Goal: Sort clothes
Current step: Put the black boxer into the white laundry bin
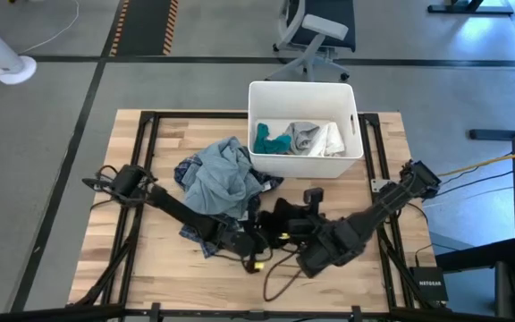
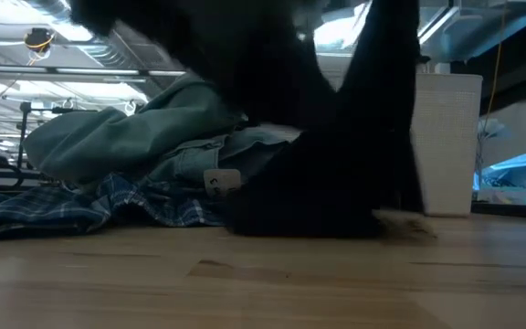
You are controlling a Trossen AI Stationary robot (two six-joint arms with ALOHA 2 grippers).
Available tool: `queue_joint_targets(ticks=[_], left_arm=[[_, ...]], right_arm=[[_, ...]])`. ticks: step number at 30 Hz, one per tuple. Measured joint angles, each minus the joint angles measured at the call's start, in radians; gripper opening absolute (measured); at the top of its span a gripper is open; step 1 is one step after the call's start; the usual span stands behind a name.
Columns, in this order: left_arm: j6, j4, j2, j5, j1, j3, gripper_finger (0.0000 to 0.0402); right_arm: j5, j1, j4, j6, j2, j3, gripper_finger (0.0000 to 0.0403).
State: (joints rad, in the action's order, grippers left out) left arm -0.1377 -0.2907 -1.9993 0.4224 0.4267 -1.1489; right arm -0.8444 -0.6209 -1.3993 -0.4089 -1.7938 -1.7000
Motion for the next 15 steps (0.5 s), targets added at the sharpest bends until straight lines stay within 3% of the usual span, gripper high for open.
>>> queue_joint_targets(ticks=[7,15], left_arm=[[0.051,0.253,0.182,-0.028,0.060,-0.049,0.0008],[0.097,0.413,0.414,-0.031,0.062,-0.072,0.0008]], right_arm=[[0.002,-0.076,-0.097,-0.139,0.044,-0.002,0.0028],[0.112,-0.149,-0.104,-0.162,0.055,-0.019,0.0028]])
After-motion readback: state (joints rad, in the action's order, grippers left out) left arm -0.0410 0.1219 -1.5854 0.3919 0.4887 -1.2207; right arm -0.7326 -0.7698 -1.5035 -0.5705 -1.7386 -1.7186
